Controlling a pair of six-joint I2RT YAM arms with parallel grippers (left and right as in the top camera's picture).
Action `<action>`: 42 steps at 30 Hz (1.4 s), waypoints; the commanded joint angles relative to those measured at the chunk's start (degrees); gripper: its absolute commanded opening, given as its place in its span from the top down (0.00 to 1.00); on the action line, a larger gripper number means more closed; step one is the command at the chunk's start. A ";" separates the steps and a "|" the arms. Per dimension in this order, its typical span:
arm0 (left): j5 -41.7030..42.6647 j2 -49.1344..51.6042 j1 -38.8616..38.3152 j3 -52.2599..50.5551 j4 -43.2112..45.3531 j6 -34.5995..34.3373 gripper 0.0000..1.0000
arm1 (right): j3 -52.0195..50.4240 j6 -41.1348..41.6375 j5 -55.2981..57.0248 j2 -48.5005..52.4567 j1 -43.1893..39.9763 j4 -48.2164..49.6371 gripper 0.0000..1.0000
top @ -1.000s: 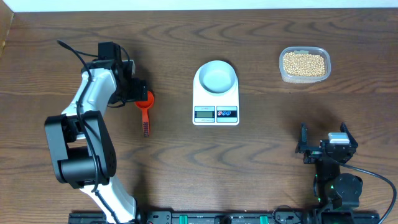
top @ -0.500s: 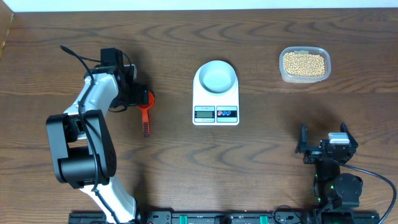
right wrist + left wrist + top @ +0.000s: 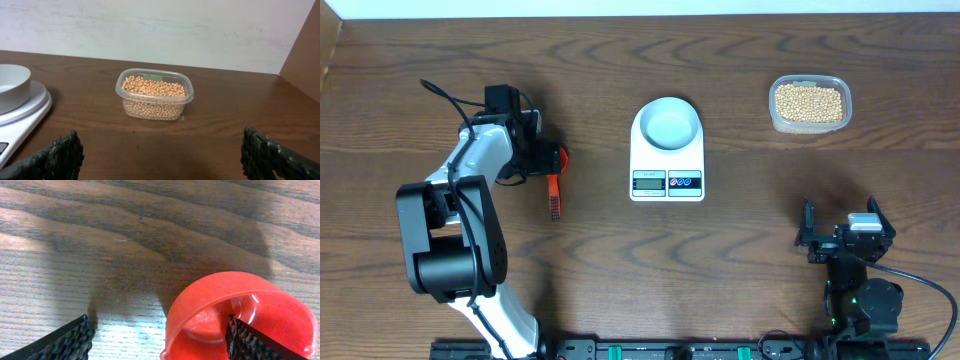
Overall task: Scoop item into bowl and weigh 50g on scale
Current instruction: 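Lower the left gripper and close it on the red scoop rim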
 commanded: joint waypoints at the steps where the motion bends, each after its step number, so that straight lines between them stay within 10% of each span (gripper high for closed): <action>1: 0.28 0.72 0.17 -0.57 0.22 -0.50 0.14 | -0.07 -0.61 0.28 -0.20 -0.57 -0.22 0.01; 23: 0.28 0.72 0.20 -0.57 0.87 -0.50 0.15 | -0.07 -0.61 0.28 -0.20 -0.57 -0.22 0.01; 42: 0.31 0.72 0.17 -0.57 1.53 -0.50 0.73 | -0.07 -0.61 0.28 -0.20 -0.57 -0.24 0.01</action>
